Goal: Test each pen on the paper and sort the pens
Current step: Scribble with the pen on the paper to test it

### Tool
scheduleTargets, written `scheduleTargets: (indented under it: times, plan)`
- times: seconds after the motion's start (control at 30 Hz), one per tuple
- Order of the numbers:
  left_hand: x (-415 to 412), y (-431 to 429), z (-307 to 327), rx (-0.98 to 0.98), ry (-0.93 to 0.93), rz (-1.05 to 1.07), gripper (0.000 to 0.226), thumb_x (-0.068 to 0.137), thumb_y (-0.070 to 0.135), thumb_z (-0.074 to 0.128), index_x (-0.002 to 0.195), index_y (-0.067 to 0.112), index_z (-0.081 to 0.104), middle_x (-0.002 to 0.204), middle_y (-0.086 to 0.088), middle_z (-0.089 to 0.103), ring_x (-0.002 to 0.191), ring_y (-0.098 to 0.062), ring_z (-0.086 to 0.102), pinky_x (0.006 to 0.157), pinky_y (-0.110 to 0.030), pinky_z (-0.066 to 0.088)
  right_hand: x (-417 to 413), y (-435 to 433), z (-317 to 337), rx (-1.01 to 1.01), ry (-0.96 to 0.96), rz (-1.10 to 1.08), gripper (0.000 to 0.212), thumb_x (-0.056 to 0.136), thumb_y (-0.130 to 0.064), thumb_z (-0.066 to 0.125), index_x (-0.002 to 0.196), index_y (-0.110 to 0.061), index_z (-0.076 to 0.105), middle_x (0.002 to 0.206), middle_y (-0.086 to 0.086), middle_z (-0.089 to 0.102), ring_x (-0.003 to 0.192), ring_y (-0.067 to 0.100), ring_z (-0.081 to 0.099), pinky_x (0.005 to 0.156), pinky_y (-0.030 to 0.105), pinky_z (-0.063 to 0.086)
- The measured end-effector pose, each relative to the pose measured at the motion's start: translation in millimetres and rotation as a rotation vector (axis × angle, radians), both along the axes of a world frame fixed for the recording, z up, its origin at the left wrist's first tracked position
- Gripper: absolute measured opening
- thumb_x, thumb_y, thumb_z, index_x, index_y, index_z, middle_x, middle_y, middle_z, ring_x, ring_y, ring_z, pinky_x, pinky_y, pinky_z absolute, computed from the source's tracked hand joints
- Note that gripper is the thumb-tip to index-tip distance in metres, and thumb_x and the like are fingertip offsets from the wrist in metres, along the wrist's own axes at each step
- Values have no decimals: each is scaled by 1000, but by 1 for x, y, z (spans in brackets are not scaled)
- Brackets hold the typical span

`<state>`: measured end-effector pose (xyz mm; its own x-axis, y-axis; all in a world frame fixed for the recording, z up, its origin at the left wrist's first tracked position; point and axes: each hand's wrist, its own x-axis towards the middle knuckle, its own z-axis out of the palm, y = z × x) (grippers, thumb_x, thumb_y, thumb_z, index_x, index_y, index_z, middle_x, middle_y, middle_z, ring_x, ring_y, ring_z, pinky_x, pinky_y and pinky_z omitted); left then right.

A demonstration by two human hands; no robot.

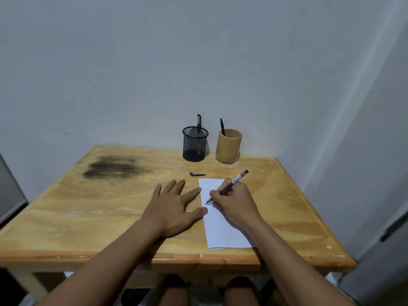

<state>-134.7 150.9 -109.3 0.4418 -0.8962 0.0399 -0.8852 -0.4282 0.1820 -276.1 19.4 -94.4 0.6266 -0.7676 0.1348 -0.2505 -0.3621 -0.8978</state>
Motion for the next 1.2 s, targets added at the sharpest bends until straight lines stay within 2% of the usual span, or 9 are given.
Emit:
scheduleTargets:
  times: [0.13, 0.33, 0.6, 0.83, 0.97, 1.2]
  plan:
    - [1, 0, 0, 0, 2, 0, 74, 83, 84, 21, 151, 55, 15, 167, 0, 9, 154, -22, 0, 122, -54, -2, -1, 1, 2, -38, 22, -31, 18, 89, -23, 72, 79, -11, 64, 66, 2, 74, 64, 16, 73, 66, 43, 59]
    - [1, 0, 0, 7, 12, 3, 75, 82, 85, 21, 150, 56, 14, 167, 1, 8, 154, -21, 0, 122, -53, -3, -1, 1, 1, -52, 47, -64, 17, 89, -23, 69, 77, -13, 63, 67, 4, 72, 68, 22, 73, 68, 51, 60]
    - [-1, 0, 3, 18, 7, 5, 72, 84, 83, 22, 150, 56, 14, 167, 1, 8, 154, -21, -1, 122, -53, -3, -3, 0, 4, -66, 44, -95, 16, 89, -19, 68, 77, -11, 61, 69, 8, 70, 71, 24, 71, 65, 48, 57]
    - [0, 0, 2, 7, 20, 10, 71, 84, 83, 22, 150, 57, 14, 167, 2, 8, 154, -20, -1, 122, -52, -4, -3, 0, 5, -54, 54, -103, 16, 89, -16, 68, 77, -7, 61, 64, 5, 64, 62, 18, 63, 58, 38, 50]
    - [0, 0, 1, 4, 19, 11, 71, 84, 83, 23, 150, 57, 15, 167, 2, 9, 154, -19, 0, 122, -52, -3, -4, 2, 6, -39, 28, -115, 22, 90, -13, 66, 71, -14, 54, 60, -2, 58, 54, 9, 53, 51, 24, 40]
    - [-1, 0, 2, 14, 20, 10, 69, 86, 80, 23, 150, 57, 14, 167, 2, 8, 154, -19, -1, 122, -52, -3, -5, 2, 7, -33, 14, -98, 22, 90, -13, 66, 71, -14, 55, 61, 0, 58, 53, 7, 54, 50, 21, 41]
